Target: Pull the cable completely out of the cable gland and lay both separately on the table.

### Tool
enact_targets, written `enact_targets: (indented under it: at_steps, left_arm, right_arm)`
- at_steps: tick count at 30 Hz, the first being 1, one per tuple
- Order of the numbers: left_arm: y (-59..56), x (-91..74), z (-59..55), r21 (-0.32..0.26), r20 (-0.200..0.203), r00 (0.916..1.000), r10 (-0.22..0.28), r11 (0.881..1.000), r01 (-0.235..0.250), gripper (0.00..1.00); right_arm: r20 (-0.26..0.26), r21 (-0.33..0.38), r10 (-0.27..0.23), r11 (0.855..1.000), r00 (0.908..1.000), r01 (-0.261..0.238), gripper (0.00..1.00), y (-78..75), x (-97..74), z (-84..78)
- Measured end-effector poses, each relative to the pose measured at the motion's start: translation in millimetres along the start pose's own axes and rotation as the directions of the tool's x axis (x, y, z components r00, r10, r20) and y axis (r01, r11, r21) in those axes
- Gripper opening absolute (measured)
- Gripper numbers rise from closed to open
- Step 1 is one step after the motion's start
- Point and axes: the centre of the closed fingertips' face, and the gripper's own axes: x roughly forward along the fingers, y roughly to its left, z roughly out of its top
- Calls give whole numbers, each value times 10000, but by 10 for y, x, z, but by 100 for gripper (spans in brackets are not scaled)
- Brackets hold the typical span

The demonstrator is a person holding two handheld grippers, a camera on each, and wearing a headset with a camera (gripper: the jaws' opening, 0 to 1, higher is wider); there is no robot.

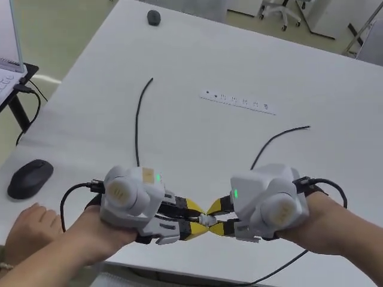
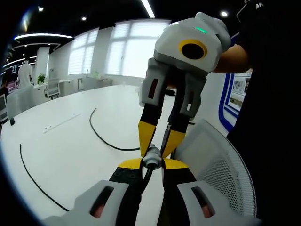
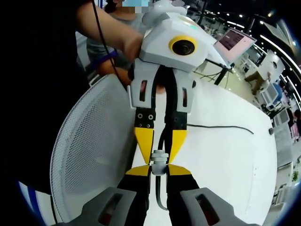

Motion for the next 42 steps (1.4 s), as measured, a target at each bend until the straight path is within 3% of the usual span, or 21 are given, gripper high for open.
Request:
enact_targets:
  at_steps: [7, 10, 13, 14, 16, 19, 20, 21, 22, 23, 24, 26, 28, 29, 31, 32, 33, 34, 36, 40, 42]
  left_arm:
    - [21, 0, -15, 136, -168, 9998, 88, 9999, -86, 15]
    - [40, -39, 19, 104, -80, 10000, 40, 9999, -39, 15]
    - [52, -82, 52, 275, -17, 10000, -1, 9996, 1, 15]
    - [62, -93, 66, 355, 56, 10000, 6, 9994, -8, 15]
    - [81, -120, 89, 353, 127, 9999, -37, 9994, 32, 15]
    - [97, -151, 141, 505, 267, 9996, -122, 9987, 108, 15]
    - [77, -162, 178, 616, 309, 9993, -214, 9979, 195, 15]
    - [79, -166, 196, 713, 339, 9992, -210, 9973, 186, 15]
    - [82, -165, 205, 802, 319, 9992, -236, 9966, 210, 15]
    - [84, -166, 210, 851, 309, 9992, -259, 9961, 232, 15]
    - [87, -168, 219, 894, 313, 9991, -276, 9957, 247, 15]
    - [95, -170, 239, 1003, 328, 9990, -302, 9946, 268, 15]
    - [89, -171, 264, 1102, 342, 9988, -353, 9934, 313, 15]
    - [80, -169, 278, 1200, 324, 9987, -381, 9922, 340, 15]
    - [80, -165, 289, 1331, 297, 9988, -389, 9905, 346, 15]
    - [76, -164, 292, 1347, 268, 9988, -403, 9902, 363, 15]
    - [69, -162, 301, 1475, 263, 9988, -417, 9884, 374, 15]
    - [77, -165, 292, 1547, 181, 9992, -369, 9874, 337, 15]
    - [67, -166, 290, 1604, 122, 9990, -430, 9862, 405, 15]
    - [50, -178, 296, 1783, 113, 9988, -476, 9830, 448, 15]
    - [44, -183, 301, 1802, 109, 9988, -485, 9826, 458, 15]
  right_arm:
    - [254, 273, -88, 9996, 9996, 81, 8, -7, 27, -13]
    - [1044, 1492, -114, 9888, 9945, -43, 8, -38, -19, 21]
    - [1772, 2673, 62, 9621, 9842, -542, 11, -98, -104, -19]
    - [2184, 3257, -3, 9427, 9758, -726, 13, -138, -131, -13]
    - [3290, 4602, 254, 8686, 9440, -1838, 15, -169, -204, -2]
    - [4875, 5643, 278, 7527, 8727, -3392, 14, -270, -313, 40]
    - [5451, 5937, 513, 6811, 8368, -4285, 15, -263, -345, 72]
    - [5632, 6039, 464, 6584, 8250, -4492, 15, -300, -344, 57]
    - [5912, 5952, 475, 6479, 8051, -4754, 15, -328, -346, 56]
    - [6200, 5894, 643, 6198, 7820, -5182, 15, -301, -362, 97]
    - [6591, 5815, 957, 5642, 7459, -5862, 16, -259, -382, 140]
    - [6675, 5905, 1021, 5309, 7376, -6078, 17, -261, -351, 138]
    - [6930, 5749, 1262, 4974, 7098, -6497, 16, -226, -347, 183]
    - [7132, 5632, 1368, 4719, 6874, -6783, 15, -204, -357, 219]
    - [7271, 5538, 1764, 4204, 6634, -7187, 13, -136, -367, 239]
    - [7239, 5586, 1720, 4223, 6681, -7139, 11, -143, -346, 232]
    - [7175, 5640, 1606, 4372, 6778, -7006, 9, -169, -315, 218]
    - [7237, 5656, 1658, 4139, 6700, -7133, 9, -152, -325, 232]
    - [7287, 5578, 1720, 4124, 6629, -7202, 9, -137, -328, 243]
    - [7476, 5474, 1728, 3864, 6412, -7423, 9, -115, -349, 273]
    - [7515, 5470, 1710, 3783, 6372, -7467, 9, -108, -353, 284]
